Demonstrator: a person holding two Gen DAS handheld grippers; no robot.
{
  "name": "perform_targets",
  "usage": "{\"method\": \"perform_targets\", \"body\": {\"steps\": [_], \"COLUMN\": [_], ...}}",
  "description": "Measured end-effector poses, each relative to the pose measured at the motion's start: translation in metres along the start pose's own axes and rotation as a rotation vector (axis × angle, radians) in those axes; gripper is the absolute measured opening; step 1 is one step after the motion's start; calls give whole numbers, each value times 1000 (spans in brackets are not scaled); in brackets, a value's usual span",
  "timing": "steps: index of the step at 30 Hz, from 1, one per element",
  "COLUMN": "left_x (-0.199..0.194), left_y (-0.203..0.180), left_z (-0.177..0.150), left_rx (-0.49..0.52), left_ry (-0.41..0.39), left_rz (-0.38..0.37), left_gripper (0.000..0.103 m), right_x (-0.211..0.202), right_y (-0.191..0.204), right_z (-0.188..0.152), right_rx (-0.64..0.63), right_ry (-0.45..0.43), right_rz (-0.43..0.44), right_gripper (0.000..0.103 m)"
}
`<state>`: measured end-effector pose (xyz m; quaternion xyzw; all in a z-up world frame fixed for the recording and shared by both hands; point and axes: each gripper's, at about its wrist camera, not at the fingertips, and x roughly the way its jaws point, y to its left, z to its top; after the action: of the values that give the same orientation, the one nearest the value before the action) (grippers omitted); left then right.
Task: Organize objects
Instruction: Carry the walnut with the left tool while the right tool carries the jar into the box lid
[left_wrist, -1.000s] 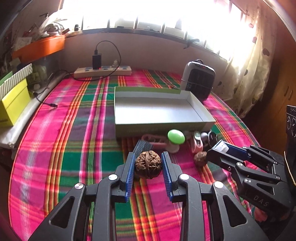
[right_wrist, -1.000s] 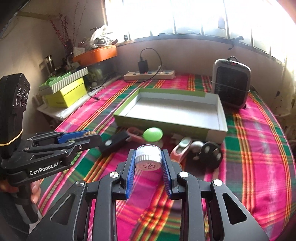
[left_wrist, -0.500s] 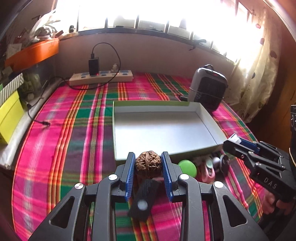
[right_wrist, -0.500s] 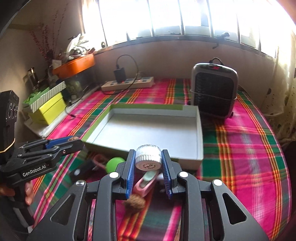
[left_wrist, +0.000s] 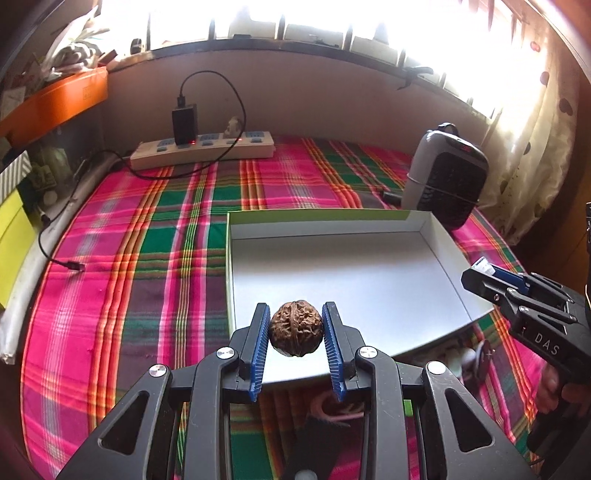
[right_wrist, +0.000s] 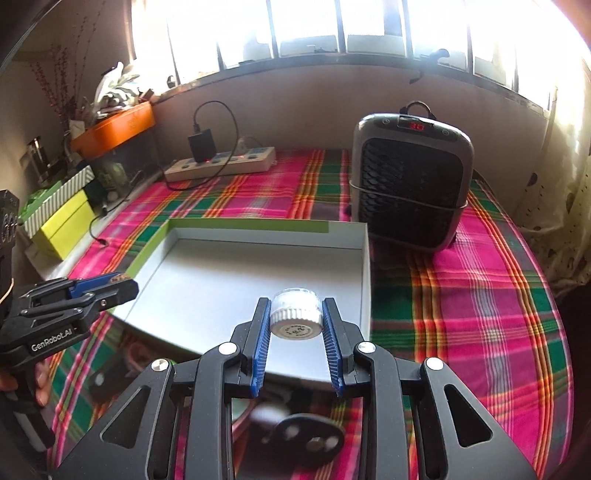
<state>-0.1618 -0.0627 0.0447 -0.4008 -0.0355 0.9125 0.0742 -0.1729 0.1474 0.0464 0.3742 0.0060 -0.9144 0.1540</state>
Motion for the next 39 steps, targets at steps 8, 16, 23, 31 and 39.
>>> {"method": "perform_targets", "body": {"steps": [8,16,23,31,39], "left_x": [15,29,39,44,47], "left_y": [2,4,5,3,2], "left_z": [8,13,16,18,19], "left_rx": [2,2,7,17,25], "left_ry": [13,32,41,42,45], "left_rz": [7,18,36,40,41], "left_gripper": [26,26,26,27,27], "right_x": [20,35,45,54,58], "right_y": [-10,-18,-17,-13,-9], "right_z": [6,11,14,14,15], "right_rx": [9,2,-13,-40,-61], "right_ry": [31,53,58,66,68], "right_rz": [-13,-18,-22,-35,-41], "right_gripper": [29,29,29,29,29]}}
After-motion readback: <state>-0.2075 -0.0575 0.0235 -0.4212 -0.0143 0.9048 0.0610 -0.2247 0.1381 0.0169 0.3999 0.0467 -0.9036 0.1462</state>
